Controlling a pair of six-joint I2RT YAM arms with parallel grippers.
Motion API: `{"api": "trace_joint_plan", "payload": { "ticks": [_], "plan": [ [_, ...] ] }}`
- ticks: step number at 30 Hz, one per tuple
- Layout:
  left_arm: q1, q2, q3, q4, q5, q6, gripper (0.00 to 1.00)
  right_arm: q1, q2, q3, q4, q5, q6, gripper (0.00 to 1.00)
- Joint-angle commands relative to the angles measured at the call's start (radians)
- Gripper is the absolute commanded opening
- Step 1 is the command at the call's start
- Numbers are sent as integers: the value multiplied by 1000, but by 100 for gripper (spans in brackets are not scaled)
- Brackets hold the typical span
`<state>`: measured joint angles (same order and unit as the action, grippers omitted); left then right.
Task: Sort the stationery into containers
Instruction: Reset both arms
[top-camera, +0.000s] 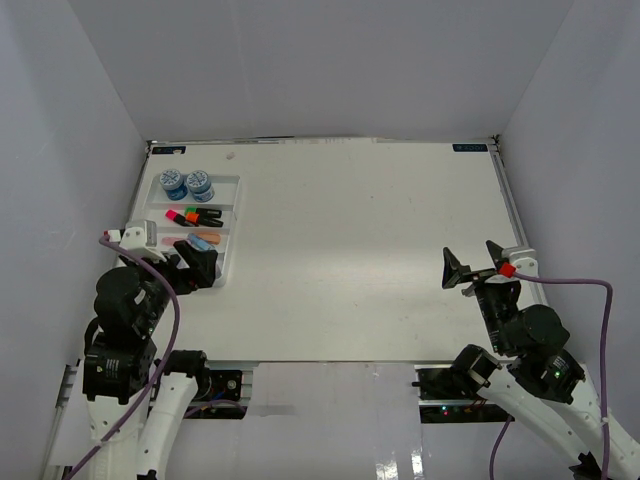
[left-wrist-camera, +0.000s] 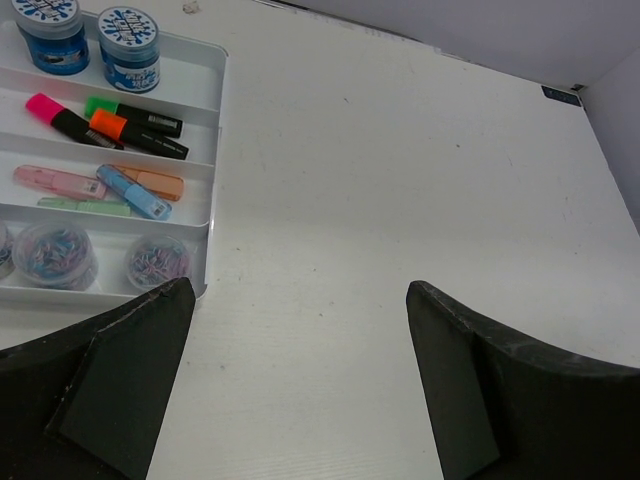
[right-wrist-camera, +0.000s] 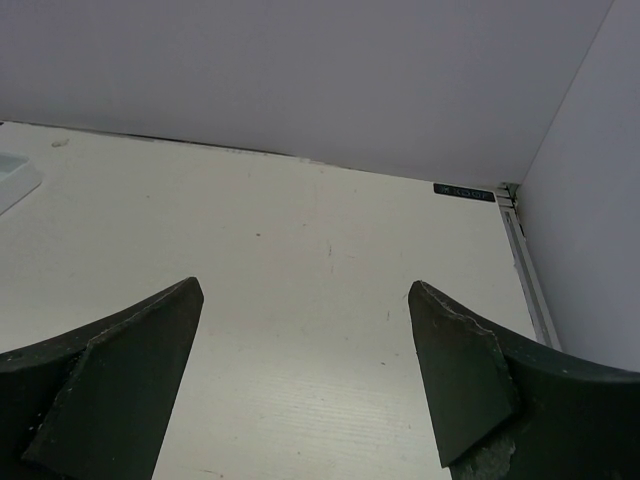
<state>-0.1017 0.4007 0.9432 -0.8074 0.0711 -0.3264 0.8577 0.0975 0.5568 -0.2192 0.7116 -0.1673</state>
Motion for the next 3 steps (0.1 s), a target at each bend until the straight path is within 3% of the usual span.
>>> {"api": "trace_joint_plan", "payload": {
  "ticks": [1,3],
  "plan": [
    [-6,-11,-1,14,19,-8,98,0,8,2,49,12,-12,90],
    [-4,-13,-1,14,18,-7,98,0,11,5,47,11,-14,90]
  ]
}}
